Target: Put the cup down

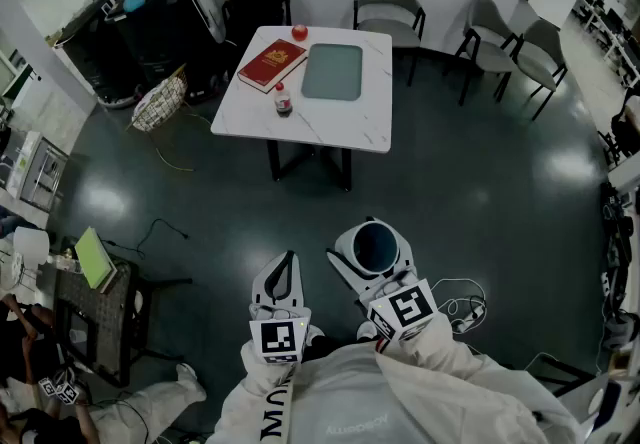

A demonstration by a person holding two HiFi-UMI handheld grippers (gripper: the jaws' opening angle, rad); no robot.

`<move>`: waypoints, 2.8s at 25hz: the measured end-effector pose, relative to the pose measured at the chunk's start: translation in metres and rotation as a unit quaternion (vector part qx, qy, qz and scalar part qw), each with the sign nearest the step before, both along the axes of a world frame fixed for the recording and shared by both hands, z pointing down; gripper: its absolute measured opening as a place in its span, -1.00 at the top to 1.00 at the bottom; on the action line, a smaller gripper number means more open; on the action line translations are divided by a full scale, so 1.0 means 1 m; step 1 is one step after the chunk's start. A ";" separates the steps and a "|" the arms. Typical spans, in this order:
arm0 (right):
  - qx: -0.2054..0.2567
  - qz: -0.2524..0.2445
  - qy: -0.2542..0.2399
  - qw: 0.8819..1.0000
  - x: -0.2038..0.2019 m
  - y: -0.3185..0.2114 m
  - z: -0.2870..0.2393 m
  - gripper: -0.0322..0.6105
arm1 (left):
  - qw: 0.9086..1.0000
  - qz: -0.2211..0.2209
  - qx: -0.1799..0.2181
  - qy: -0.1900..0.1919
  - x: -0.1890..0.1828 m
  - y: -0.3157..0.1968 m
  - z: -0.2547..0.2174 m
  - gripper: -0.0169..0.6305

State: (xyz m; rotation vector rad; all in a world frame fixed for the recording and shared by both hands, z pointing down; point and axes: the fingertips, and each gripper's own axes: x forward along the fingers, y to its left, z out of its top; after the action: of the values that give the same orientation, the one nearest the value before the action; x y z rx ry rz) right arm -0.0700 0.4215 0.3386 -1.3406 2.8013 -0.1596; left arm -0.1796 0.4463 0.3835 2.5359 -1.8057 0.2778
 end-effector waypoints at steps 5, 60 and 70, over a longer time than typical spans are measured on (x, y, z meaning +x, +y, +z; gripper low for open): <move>-0.010 0.025 0.004 1.000 0.081 0.022 0.006 -0.27 | 1.000 0.022 -0.001 0.000 0.080 0.007 -0.005 0.91; -0.016 0.103 -0.018 0.994 0.234 0.032 0.022 -0.27 | 0.996 0.081 0.030 -0.027 0.218 -0.001 -0.017 0.91; -0.029 0.112 -0.004 0.993 0.233 -0.008 0.037 -0.27 | 0.996 0.087 0.020 -0.016 0.214 -0.050 -0.002 0.91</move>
State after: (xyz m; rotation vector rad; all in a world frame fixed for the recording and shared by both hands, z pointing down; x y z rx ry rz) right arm 0.1631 0.4136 0.3755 -1.6497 2.6320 -0.2408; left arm 0.0346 0.3960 0.3820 2.7364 -1.6172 0.2912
